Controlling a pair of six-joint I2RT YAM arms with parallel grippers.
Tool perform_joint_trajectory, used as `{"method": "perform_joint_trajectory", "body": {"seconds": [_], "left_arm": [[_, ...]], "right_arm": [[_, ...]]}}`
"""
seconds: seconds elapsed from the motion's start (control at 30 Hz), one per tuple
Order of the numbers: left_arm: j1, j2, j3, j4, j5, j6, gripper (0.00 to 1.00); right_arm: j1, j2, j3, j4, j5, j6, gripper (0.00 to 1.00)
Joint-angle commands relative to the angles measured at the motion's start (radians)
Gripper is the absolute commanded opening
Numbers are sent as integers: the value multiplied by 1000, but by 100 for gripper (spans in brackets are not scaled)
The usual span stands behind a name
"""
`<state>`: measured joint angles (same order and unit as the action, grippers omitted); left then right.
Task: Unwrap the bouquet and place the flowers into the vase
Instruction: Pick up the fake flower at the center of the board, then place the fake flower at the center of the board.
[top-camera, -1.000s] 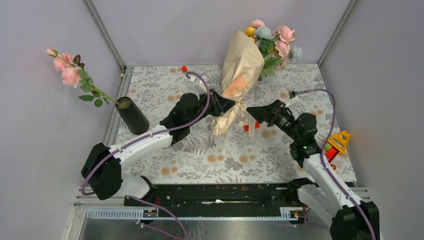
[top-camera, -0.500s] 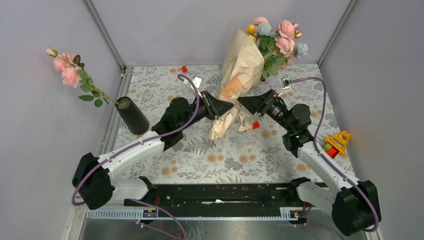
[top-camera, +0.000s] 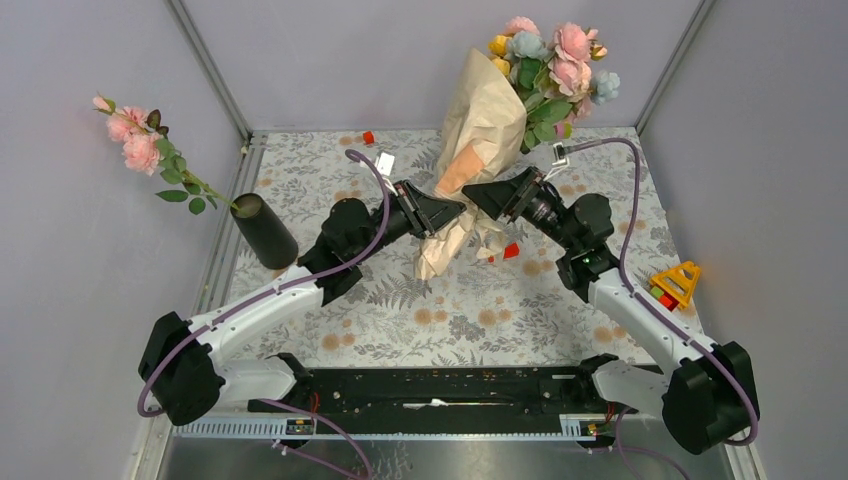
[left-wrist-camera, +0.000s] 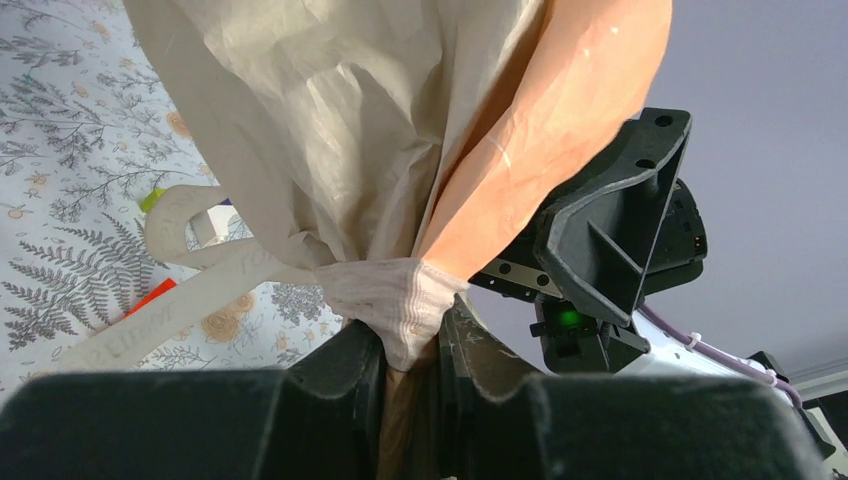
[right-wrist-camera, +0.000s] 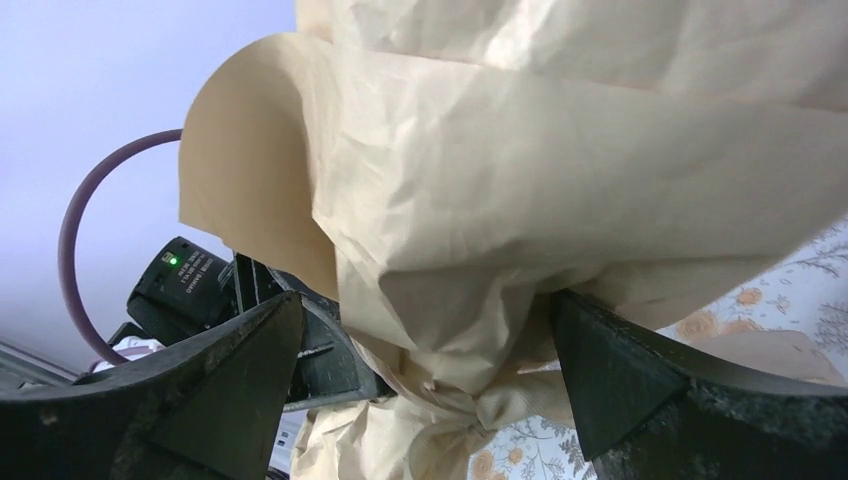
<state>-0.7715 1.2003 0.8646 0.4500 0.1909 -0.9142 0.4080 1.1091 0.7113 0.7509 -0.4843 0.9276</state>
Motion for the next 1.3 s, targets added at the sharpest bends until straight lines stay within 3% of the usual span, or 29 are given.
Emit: {"method": "perform_joint_trajectory", "body": {"seconds": [0.0, 0.3, 0.6, 1.27], "left_arm": [[-7, -52, 43, 274, 45, 1, 0], [-18, -72, 35, 296, 35, 46, 0], [-18, -144, -15, 297, -51, 115, 0], [-23, -142, -44, 356, 42, 45, 0]], "right_arm": [[45, 35, 74, 84, -44, -12, 100], [88, 92, 107, 30, 3, 15, 100], [99, 66, 39, 9, 70, 57, 100], [182, 95, 133, 130, 77, 23, 97]]}}
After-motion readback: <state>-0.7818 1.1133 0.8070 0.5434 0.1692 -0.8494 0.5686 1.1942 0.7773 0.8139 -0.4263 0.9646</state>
